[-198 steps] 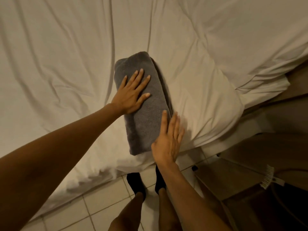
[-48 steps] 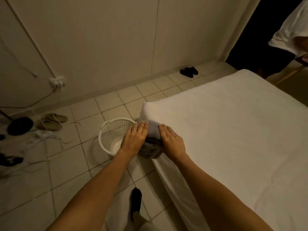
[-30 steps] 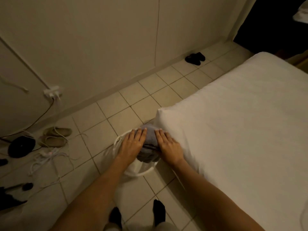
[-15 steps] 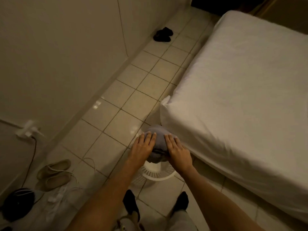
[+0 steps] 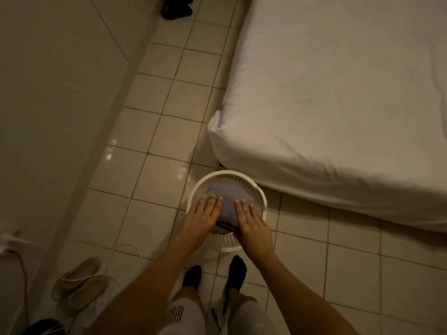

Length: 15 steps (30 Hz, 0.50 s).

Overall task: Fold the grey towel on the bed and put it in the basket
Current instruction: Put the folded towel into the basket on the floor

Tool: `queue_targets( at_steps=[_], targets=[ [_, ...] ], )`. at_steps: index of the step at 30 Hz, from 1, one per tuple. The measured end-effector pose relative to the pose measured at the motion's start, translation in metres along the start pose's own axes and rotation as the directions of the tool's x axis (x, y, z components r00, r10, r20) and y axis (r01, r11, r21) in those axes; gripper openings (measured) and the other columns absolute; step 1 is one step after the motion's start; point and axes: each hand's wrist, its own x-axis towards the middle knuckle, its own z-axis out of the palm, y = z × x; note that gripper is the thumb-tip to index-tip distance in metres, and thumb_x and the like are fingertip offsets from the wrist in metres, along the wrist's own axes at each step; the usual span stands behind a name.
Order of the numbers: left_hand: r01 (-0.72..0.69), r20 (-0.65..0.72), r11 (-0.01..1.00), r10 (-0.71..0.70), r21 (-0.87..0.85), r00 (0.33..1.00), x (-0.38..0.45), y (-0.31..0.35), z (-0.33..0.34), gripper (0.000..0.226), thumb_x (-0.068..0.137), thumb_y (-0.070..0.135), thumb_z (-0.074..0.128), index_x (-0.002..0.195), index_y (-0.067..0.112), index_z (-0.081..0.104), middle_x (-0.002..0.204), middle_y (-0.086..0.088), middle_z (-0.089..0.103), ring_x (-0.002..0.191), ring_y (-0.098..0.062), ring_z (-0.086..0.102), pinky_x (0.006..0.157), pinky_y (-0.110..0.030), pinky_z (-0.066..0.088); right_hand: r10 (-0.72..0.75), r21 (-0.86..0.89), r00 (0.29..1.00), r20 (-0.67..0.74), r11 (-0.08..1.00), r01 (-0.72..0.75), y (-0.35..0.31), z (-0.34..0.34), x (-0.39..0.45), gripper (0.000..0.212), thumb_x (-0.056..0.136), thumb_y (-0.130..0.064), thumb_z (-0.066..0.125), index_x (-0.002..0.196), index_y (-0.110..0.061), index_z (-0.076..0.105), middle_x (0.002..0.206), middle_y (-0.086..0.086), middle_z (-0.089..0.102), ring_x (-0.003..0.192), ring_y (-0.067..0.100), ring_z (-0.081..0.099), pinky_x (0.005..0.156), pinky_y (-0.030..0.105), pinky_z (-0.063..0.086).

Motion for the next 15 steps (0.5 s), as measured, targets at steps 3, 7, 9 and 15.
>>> queue_targets(
  at_steps=[3, 7, 9, 15],
  targets=[
    [-0.050, 0.005, 0.999, 0.050, -0.002, 0.999, 0.012, -0.010, 0.023, 0.056, 0.075, 0.029, 0.045, 0.126, 0.006, 0.043, 0.113, -0.015, 0.069, 0.095, -0.031, 0.069, 0.074, -0.036, 0.059, 0.082, 0.054, 0.996, 0.019, 0.995, -0.083, -0.002, 0.026, 0.002, 0.096, 0.057, -0.033, 0.087, 0.137, -0.007, 0.041, 0.131, 0.015, 0.057, 0.116, 0.034, 0.058, 0.076, 0.041, 0.058],
    [-0.153, 0.002, 0.988, 0.153, 0.006, 0.988, 0.024, -0.030, 0.055, 0.053, 0.076, 0.023, 0.035, 0.122, 0.005, 0.054, 0.111, -0.017, 0.069, 0.093, -0.033, 0.070, 0.071, -0.038, 0.058, 0.179, 0.068, 0.983, 0.029, 0.981, -0.181, -0.012, 0.061, 0.006, 0.101, 0.053, -0.031, 0.089, 0.137, -0.009, 0.038, 0.131, 0.014, 0.057, 0.116, 0.032, 0.058, 0.074, 0.038, 0.057],
    [-0.197, 0.011, 0.980, 0.197, 0.024, 0.980, 0.029, -0.041, 0.074, 0.053, 0.077, 0.021, 0.035, 0.118, 0.007, 0.065, 0.111, -0.016, 0.070, 0.093, -0.032, 0.070, 0.072, -0.036, 0.059, 0.224, 0.074, 0.974, 0.025, 0.972, -0.225, -0.017, 0.083, 0.009, 0.100, 0.054, -0.030, 0.089, 0.137, -0.008, 0.039, 0.131, 0.014, 0.057, 0.116, 0.033, 0.058, 0.074, 0.039, 0.057],
    [-0.337, 0.077, 0.941, 0.333, 0.042, 0.940, 0.050, -0.076, 0.133, 0.052, 0.079, 0.024, 0.035, 0.116, 0.007, 0.068, 0.112, -0.016, 0.069, 0.094, -0.032, 0.069, 0.072, -0.037, 0.059, 0.367, 0.065, 0.930, 0.012, 0.928, -0.367, -0.029, 0.148, 0.022, 0.090, 0.059, -0.025, 0.087, 0.136, -0.005, 0.046, 0.133, 0.014, 0.056, 0.117, 0.033, 0.057, 0.069, 0.039, 0.058]
  ],
)
